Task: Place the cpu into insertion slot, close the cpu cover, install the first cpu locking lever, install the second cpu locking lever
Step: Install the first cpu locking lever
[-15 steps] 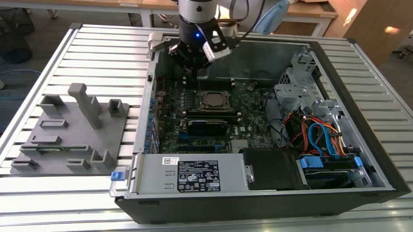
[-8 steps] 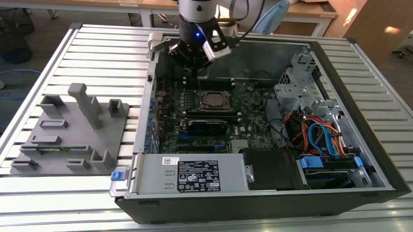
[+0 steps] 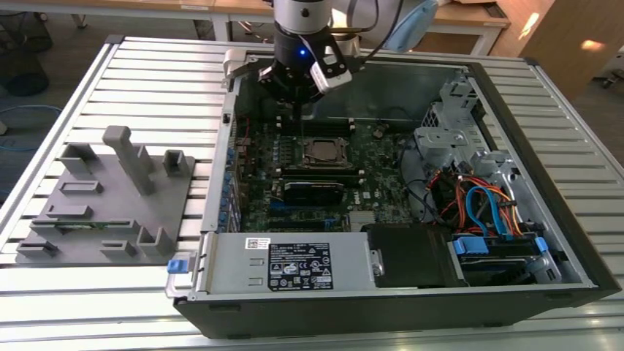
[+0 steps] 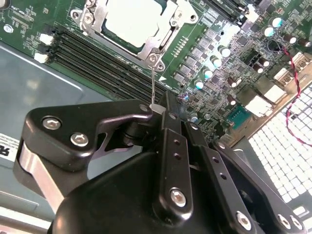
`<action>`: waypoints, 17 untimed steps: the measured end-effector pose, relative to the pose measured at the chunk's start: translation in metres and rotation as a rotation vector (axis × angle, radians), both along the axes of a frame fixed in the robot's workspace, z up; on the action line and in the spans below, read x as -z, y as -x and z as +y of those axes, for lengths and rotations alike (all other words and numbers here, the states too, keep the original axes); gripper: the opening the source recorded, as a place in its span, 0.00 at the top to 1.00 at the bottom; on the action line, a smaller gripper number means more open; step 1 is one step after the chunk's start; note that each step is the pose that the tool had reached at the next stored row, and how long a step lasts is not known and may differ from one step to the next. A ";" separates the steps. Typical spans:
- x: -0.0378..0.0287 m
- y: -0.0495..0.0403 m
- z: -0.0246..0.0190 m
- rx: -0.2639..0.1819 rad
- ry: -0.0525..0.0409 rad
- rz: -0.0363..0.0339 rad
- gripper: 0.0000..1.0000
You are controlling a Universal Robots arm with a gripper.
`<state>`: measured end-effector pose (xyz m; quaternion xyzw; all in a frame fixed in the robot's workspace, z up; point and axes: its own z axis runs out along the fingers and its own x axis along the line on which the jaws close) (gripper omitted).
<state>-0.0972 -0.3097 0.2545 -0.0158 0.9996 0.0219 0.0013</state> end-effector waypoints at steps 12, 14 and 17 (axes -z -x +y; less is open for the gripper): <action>0.0000 -0.0130 -0.0001 0.000 0.0001 0.0000 0.90; 0.0001 -0.0136 0.0000 0.000 0.0000 -0.0001 0.90; 0.0001 -0.0142 0.0000 0.000 0.0001 0.0000 0.90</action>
